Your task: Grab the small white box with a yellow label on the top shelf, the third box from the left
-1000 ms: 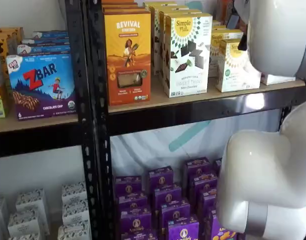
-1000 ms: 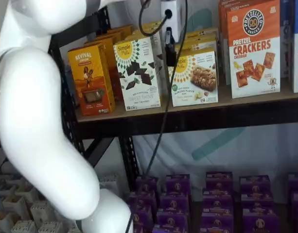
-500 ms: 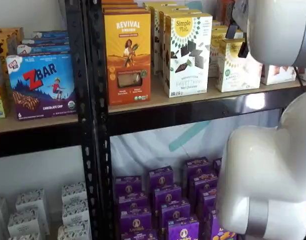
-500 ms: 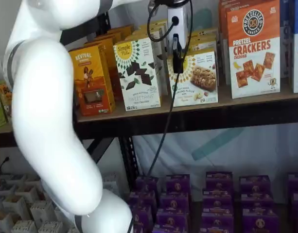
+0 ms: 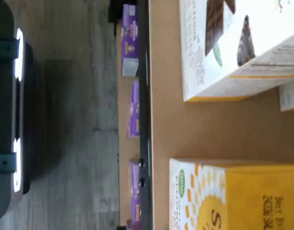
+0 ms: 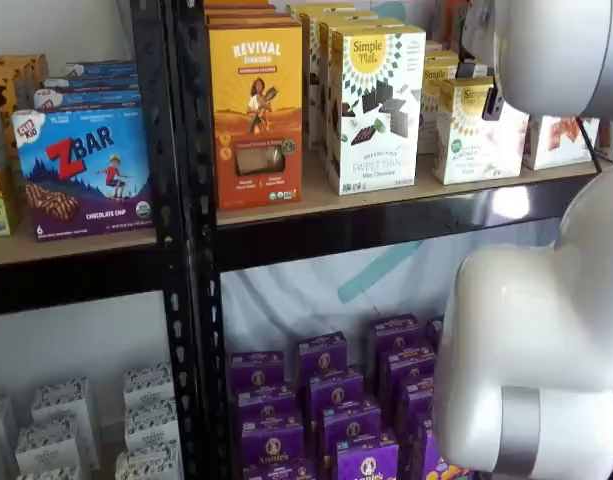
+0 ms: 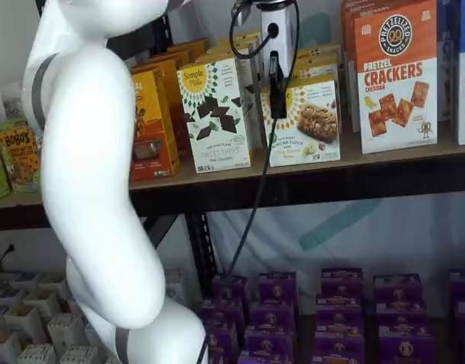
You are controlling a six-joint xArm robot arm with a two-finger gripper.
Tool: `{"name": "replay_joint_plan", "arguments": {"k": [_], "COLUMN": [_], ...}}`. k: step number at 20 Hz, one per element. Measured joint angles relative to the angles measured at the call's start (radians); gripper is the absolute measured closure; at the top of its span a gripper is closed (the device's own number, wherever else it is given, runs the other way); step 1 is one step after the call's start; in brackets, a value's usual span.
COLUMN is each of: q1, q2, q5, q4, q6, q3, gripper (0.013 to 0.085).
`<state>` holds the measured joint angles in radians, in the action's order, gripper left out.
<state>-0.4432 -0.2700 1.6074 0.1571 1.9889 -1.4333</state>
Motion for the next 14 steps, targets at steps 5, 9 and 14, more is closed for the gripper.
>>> {"name": "replay_joint_plan", "arguments": {"k": [5, 9, 14], "q1": [0.016, 0.033, 0.048], "q2": [0.020, 0.021, 0.027], "q5": [0.007, -0.012, -0.019], "q4": [-0.022, -0.044, -0.067], "q6": [-0.013, -0.025, -0.036], "q3": [-0.016, -0.003, 0.006], "gripper": [0.0130, 0.0130, 0.0130]}}
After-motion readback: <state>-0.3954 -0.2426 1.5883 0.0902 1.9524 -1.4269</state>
